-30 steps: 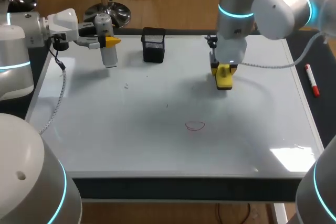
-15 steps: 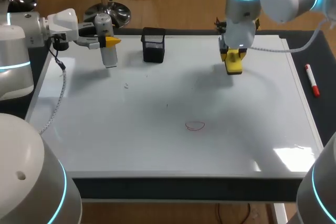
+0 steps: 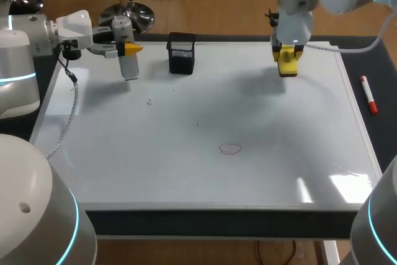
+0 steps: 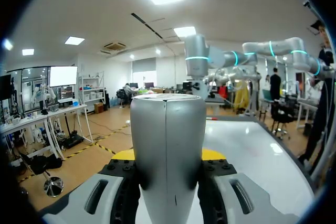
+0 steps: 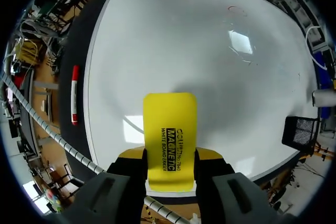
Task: Pick up the inspection probe, press it on each red-marked spot on the whiteboard one by one, put down the probe, pick up the eraser, and wipe off all the red marks.
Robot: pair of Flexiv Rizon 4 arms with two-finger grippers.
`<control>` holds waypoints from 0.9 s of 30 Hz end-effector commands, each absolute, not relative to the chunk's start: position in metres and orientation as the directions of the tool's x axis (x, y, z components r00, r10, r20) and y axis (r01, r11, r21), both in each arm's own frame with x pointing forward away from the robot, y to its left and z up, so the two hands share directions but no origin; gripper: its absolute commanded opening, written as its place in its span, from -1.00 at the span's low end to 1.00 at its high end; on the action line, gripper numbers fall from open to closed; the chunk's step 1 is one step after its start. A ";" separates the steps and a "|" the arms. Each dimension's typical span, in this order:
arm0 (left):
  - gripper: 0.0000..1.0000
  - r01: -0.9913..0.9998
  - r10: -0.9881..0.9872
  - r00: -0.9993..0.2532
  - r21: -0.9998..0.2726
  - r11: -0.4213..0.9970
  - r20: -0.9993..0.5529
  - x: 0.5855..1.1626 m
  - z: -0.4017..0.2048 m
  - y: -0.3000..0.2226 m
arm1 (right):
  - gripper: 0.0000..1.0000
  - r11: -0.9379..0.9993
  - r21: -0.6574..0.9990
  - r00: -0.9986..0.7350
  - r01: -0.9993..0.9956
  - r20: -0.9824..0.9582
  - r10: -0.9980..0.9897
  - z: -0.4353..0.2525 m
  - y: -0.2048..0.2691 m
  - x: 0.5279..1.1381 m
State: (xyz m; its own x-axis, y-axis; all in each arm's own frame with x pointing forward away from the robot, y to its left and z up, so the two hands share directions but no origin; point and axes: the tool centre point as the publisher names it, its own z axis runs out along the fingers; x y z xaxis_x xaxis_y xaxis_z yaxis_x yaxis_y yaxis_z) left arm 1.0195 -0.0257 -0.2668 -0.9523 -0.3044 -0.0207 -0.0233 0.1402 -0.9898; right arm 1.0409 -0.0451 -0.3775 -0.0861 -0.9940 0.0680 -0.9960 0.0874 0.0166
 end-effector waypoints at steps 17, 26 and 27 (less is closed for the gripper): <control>-1.00 -0.022 -0.305 -0.952 -0.990 0.140 -0.021 1.019 -0.266 -0.026 | -1.00 0.140 0.010 -0.140 -0.990 0.026 -0.990 -0.375 -0.081 1.043; -1.00 -0.022 -0.305 -0.952 -0.990 0.140 -0.021 1.019 -0.266 -0.026 | -1.00 0.145 0.007 -0.145 -0.989 0.022 -0.989 -0.372 -0.081 1.043; -1.00 -0.022 -0.305 -0.952 -0.990 0.140 -0.021 1.019 -0.266 -0.026 | -1.00 0.145 0.007 -0.145 -0.989 0.022 -0.989 -0.372 -0.081 1.043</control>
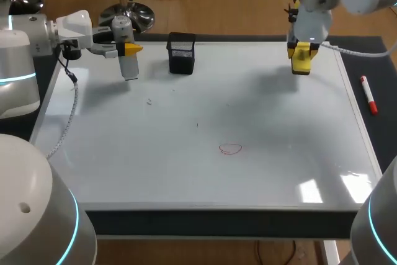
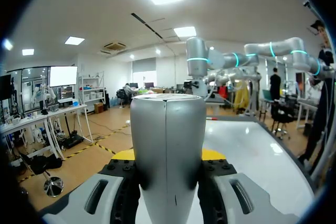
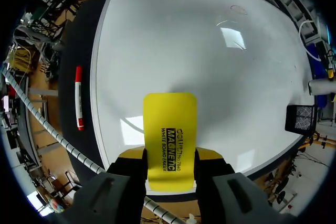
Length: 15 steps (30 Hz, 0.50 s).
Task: Pick up the inspection probe, press it on each red-marked spot on the whiteboard one by one, put down the probe, pick up the eraser, and wipe off all the red marks.
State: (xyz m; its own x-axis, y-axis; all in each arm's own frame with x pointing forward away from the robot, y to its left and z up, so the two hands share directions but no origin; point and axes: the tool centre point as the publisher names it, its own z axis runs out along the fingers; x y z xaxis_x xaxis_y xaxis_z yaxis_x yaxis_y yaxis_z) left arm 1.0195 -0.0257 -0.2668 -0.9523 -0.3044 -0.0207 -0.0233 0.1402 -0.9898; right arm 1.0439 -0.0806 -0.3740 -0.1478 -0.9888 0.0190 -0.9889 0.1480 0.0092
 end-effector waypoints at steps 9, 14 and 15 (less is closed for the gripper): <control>-1.00 -0.022 -0.305 -0.952 -0.990 0.140 -0.021 1.019 -0.266 -0.026 | -1.00 0.145 0.007 -0.145 -0.989 0.022 -0.989 -0.372 -0.081 1.043; -1.00 -0.017 -0.305 -0.952 -0.990 0.142 -0.027 1.017 -0.263 -0.026 | -1.00 0.145 0.007 -0.145 -0.989 0.022 -0.989 -0.372 -0.081 1.043; -1.00 -0.012 -0.302 -0.953 -0.989 0.144 -0.032 1.014 -0.260 -0.028 | -1.00 0.145 0.007 -0.145 -0.989 0.022 -0.989 -0.372 -0.081 1.043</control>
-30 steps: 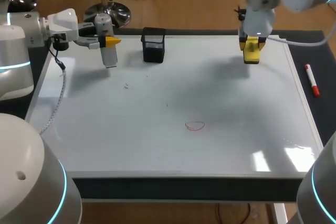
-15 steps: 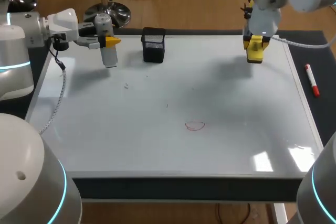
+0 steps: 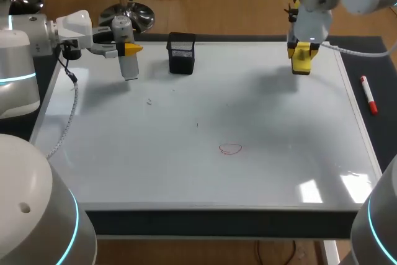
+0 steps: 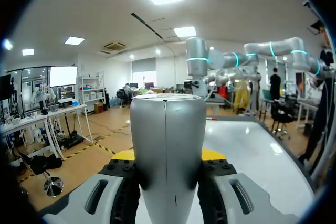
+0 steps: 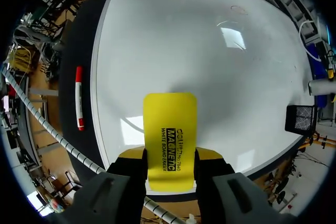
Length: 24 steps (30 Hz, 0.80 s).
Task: Pick up the inspection probe, press it on each red-marked spot on the whiteboard one by one, put down the probe, pick up the eraser, and wipe off all the red marks.
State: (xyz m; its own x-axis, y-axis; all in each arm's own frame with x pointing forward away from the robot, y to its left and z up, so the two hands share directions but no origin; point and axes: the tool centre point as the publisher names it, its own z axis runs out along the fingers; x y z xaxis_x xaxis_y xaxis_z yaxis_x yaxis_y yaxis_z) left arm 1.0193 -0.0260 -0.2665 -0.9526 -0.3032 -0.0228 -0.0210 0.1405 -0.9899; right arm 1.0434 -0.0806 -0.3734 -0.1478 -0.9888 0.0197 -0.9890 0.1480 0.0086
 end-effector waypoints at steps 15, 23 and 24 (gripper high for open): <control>-1.00 0.051 -0.106 -0.993 -0.995 0.090 -0.060 0.961 -0.240 -0.089 | -1.00 0.145 0.007 -0.145 -0.989 0.022 -0.989 -0.372 -0.081 1.043; -1.00 0.061 0.017 -0.998 -0.996 0.067 -0.060 0.938 -0.235 -0.125 | -1.00 0.145 0.007 -0.145 -0.989 0.022 -0.989 -0.372 -0.081 1.043; -1.00 0.062 0.033 -0.998 -0.996 0.071 -0.060 0.935 -0.235 -0.130 | -1.00 0.145 0.007 -0.145 -0.989 0.022 -0.989 -0.372 -0.081 1.043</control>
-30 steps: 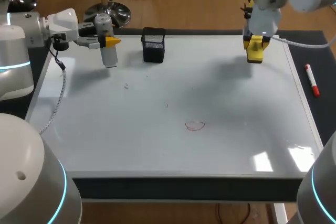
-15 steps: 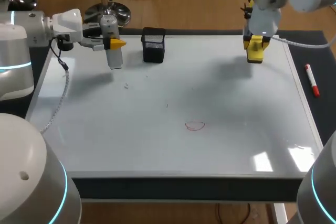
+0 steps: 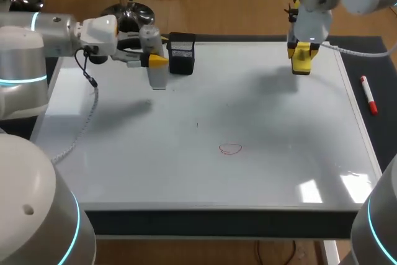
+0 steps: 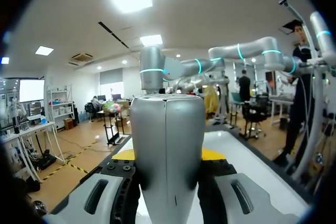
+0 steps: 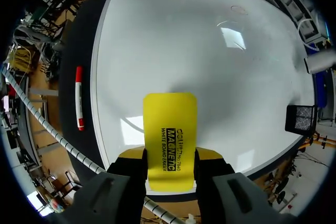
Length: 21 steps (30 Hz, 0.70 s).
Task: Pick up the inspection probe, press it on each red-marked spot on the whiteboard one by one, put down the probe, pick up the eraser, and wipe off all the red marks.
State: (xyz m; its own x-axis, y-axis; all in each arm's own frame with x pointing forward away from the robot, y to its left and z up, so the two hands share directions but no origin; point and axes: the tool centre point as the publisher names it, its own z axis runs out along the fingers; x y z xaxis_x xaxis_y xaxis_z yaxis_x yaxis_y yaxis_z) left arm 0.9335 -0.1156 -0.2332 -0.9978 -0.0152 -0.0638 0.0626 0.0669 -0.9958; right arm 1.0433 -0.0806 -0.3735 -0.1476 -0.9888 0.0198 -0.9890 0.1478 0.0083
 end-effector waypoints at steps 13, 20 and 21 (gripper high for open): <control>-1.00 0.054 0.263 -0.964 -0.997 0.055 -0.038 0.894 -0.234 -0.193 | -1.00 0.145 0.007 -0.145 -0.989 0.022 -0.989 -0.372 -0.081 1.043; -1.00 0.025 0.344 -0.939 -0.999 0.040 -0.010 0.872 -0.240 -0.216 | -1.00 0.145 0.007 -0.145 -0.989 0.022 -0.989 -0.372 -0.081 1.043; -1.00 0.020 0.355 -0.935 -0.999 0.042 -0.004 0.869 -0.241 -0.219 | -1.00 0.145 0.007 -0.145 -0.989 0.022 -0.989 -0.372 -0.081 1.043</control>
